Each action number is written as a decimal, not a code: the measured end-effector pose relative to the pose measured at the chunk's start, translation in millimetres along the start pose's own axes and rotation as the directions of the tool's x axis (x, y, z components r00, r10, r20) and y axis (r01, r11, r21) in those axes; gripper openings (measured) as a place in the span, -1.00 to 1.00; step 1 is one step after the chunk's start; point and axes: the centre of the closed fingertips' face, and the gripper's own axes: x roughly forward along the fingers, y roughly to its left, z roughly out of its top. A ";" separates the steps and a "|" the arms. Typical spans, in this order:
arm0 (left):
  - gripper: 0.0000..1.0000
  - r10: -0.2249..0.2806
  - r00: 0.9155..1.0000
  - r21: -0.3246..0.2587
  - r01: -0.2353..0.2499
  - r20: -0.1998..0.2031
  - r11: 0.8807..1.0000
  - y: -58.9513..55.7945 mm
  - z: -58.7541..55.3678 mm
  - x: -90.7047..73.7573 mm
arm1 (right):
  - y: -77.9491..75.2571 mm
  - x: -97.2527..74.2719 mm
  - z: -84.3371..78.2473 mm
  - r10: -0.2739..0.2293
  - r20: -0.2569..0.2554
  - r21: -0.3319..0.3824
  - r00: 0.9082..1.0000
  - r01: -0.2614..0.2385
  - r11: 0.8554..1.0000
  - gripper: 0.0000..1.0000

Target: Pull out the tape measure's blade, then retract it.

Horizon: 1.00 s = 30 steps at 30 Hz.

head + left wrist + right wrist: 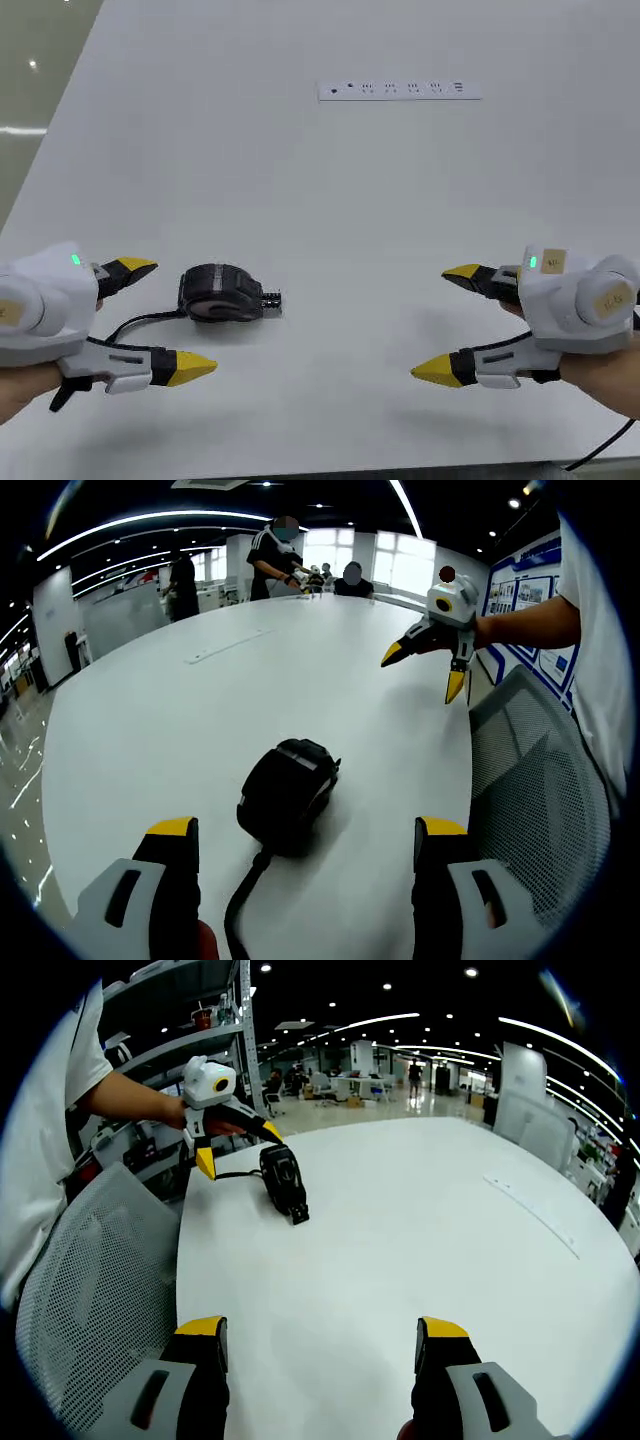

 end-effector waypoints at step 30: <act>0.12 -0.107 0.982 0.155 0.131 -0.153 0.979 14.9 -7.9 33.2 | -1.1 52.7 27.1 0.124 -0.036 -0.099 0.992 -0.127 0.987 0.43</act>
